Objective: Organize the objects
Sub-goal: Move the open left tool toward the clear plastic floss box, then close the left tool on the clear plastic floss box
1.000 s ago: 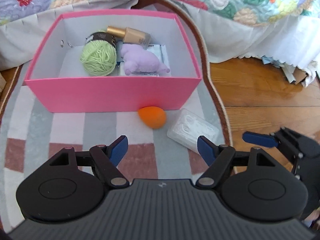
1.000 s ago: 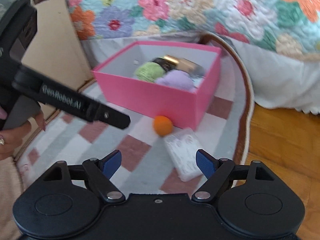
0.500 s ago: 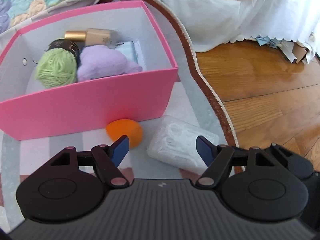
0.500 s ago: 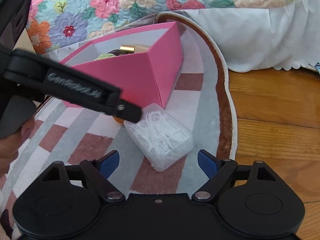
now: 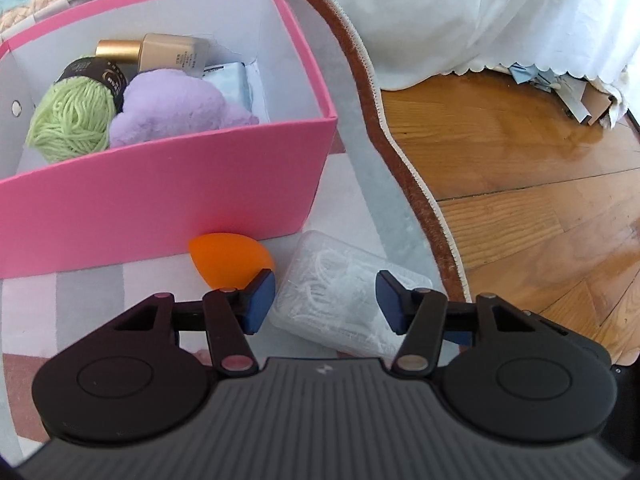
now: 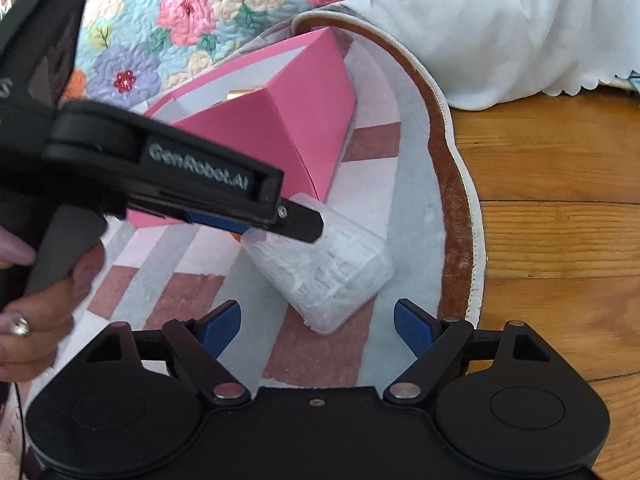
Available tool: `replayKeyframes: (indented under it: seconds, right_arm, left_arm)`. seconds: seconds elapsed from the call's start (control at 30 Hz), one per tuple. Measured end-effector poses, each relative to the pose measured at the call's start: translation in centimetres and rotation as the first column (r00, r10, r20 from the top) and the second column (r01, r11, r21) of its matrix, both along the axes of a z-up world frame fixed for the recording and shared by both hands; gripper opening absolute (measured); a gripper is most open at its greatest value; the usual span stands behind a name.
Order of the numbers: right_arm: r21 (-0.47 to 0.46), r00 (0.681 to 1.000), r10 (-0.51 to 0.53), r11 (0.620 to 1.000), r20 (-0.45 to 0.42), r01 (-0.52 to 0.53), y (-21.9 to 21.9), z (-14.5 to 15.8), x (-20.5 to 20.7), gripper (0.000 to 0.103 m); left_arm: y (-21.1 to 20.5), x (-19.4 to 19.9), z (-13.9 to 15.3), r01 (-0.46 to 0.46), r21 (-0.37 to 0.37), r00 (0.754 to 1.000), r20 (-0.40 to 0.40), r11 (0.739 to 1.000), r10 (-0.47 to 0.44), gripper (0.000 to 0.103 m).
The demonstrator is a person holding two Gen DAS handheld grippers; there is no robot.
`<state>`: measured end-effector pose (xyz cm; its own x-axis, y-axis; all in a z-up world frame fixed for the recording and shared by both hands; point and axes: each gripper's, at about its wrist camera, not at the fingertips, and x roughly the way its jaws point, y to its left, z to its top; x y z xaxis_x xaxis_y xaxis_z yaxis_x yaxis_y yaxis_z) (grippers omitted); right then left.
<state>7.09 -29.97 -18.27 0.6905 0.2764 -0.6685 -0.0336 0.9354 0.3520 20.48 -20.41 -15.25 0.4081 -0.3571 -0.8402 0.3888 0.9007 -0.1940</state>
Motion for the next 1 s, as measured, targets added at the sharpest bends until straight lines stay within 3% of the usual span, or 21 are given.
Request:
replayKeyframes:
  seconds: [0.1, 0.13, 0.2, 0.4, 0.6, 0.77, 0.93, 1.0]
  right_arm:
    - [-0.014, 1.0, 0.021, 1.0, 0.0, -0.021, 0.2, 0.0, 0.1, 0.087]
    - [-0.027, 0.999, 0.04, 0.999, 0.004, -0.039, 0.4, 0.0, 0.0, 0.08]
    - [-0.083, 0.998, 0.062, 0.995, 0.032, -0.059, 1.0, 0.3, -0.4, 0.076]
    - [-0.166, 0.987, 0.161, 0.974, 0.023, -0.155, 2.3, 0.5, -1.4, 0.075]
    - [-0.244, 0.974, 0.226, 0.945, 0.016, -0.216, 4.6, 0.6, -2.7, 0.082]
    - [-0.289, 0.974, 0.226, 0.933, 0.014, -0.212, 5.6, 0.2, -2.5, 0.088]
    - [-0.29, 0.99, 0.142, 0.948, 0.017, -0.131, 4.9, -0.1, -1.8, 0.093]
    - [-0.286, 0.991, 0.131, 0.951, 0.023, -0.119, 4.8, -0.1, -1.9, 0.093]
  left_arm:
    - [-0.2, -0.4, -0.1, 0.005, -0.003, 1.0, -0.021, 1.0, -0.005, 0.054]
    - [-0.2, -0.7, -0.1, -0.001, -0.009, 0.999, -0.039, 1.0, 0.001, 0.055]
    - [0.0, -1.2, 0.0, -0.019, 0.003, 0.997, -0.081, 1.0, 0.019, 0.054]
    - [1.2, -3.6, 0.3, -0.088, 0.035, 0.975, -0.202, 0.996, 0.093, 0.053]
    - [4.1, -4.9, -0.1, -0.207, -0.063, 0.946, -0.267, 0.976, 0.183, 0.052]
    - [4.9, -5.3, -0.9, -0.251, -0.1, 0.943, -0.251, 0.963, 0.22, 0.052]
    - [6.4, -5.7, -1.6, -0.305, -0.186, 0.95, -0.131, 0.934, 0.284, 0.052]
    - [7.1, -5.7, -1.9, -0.312, -0.211, 0.947, -0.149, 0.926, 0.285, 0.052]
